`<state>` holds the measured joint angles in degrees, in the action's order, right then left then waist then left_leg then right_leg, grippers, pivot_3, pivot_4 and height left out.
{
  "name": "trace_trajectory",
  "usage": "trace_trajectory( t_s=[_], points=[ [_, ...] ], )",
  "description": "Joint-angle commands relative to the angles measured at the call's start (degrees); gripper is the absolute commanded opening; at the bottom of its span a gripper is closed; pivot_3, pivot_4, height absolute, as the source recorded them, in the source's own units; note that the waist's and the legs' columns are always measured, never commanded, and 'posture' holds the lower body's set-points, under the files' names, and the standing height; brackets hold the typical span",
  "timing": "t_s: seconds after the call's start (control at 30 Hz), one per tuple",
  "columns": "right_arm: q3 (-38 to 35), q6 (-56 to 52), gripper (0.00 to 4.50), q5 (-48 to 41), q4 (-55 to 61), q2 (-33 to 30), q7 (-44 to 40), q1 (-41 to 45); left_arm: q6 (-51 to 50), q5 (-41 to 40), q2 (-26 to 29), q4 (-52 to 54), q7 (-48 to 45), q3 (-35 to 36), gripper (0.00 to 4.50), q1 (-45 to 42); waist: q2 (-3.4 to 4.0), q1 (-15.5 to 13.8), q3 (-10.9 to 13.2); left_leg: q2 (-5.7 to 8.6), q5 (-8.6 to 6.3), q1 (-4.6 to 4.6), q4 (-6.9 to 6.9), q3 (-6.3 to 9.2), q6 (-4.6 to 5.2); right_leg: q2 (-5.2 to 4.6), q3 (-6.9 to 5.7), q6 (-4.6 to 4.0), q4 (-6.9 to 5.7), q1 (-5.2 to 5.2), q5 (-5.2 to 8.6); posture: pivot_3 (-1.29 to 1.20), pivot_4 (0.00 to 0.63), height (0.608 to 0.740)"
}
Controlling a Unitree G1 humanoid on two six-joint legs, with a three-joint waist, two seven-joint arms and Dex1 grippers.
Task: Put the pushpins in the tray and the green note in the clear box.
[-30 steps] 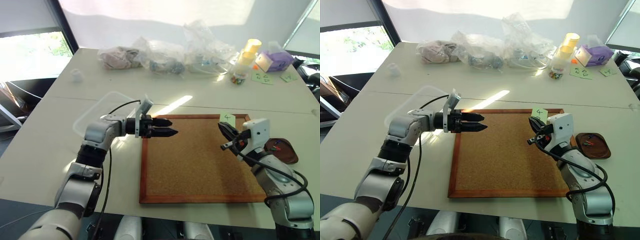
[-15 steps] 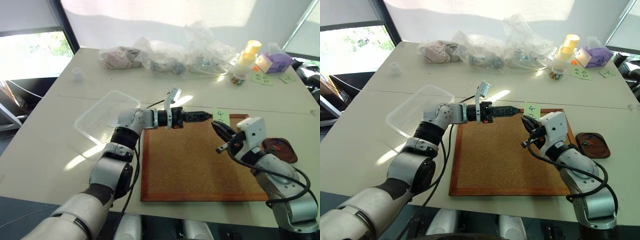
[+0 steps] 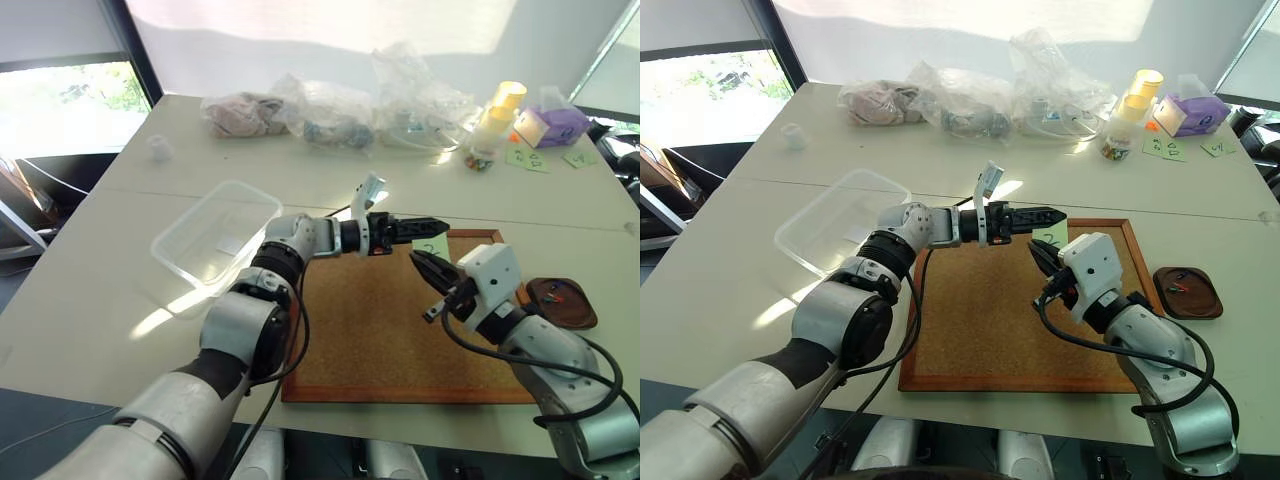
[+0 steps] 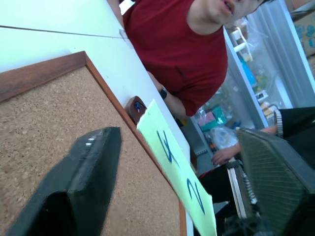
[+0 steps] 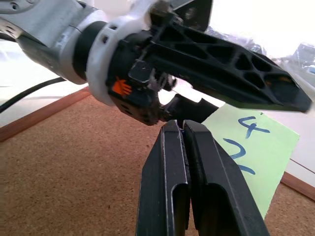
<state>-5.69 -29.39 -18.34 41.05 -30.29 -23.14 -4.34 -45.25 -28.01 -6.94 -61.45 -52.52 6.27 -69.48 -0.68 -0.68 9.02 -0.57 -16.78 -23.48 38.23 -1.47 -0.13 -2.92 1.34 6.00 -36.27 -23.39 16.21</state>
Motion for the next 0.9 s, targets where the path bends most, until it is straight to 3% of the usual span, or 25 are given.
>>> trace_trajectory(
  t_s=[0.03, 0.2, 0.5, 0.9],
  points=[
    [-0.08, 0.64, 0.00, 0.59, 2.59, -0.22, 0.06, 0.02, 1.85, 1.14, -0.46, -0.13, -0.19, 0.49, 2.25, -1.72, 0.00, 0.02, 0.00, 0.00, 0.00, 0.01, 0.00, 0.00, 0.00, 0.00, 0.00, 0.00, -0.01, 0.00, 0.00, 0.00, 0.150, 0.740],
    [0.16, 0.83, 0.00, 1.20, 2.50, -0.23, 0.04, 0.08, 2.47, 1.77, -0.43, -0.51, -0.05, 1.28, 0.04, -2.03, 0.00, 0.04, 0.00, -0.01, 0.00, 0.02, 0.00, 0.00, 0.00, 0.01, 0.00, 0.00, -0.06, -0.01, 0.00, 0.00, 0.150, 0.740],
    [-0.83, 1.60, 0.00, 1.79, 2.33, 0.89, 0.93, 0.24, 4.05, 4.05, -0.25, -0.56, 0.93, 0.32, 0.01, -1.10, 0.01, 0.00, 0.00, 0.00, 0.00, 0.02, 0.02, 0.00, -0.01, 0.00, 0.01, 0.00, -0.07, -0.01, 0.00, 0.00, 0.150, 0.740],
    [-10.34, -1.62, 0.00, -8.87, 7.02, 11.53, 9.79, 1.16, 3.83, 5.21, -0.30, 1.85, 1.33, 0.42, 0.01, 1.34, 0.04, 0.02, -0.02, -0.04, 0.03, 0.07, 0.05, -0.01, -0.05, 0.00, 0.06, 0.00, -0.31, -0.05, 0.00, 0.00, 0.150, 0.740]
  ],
)
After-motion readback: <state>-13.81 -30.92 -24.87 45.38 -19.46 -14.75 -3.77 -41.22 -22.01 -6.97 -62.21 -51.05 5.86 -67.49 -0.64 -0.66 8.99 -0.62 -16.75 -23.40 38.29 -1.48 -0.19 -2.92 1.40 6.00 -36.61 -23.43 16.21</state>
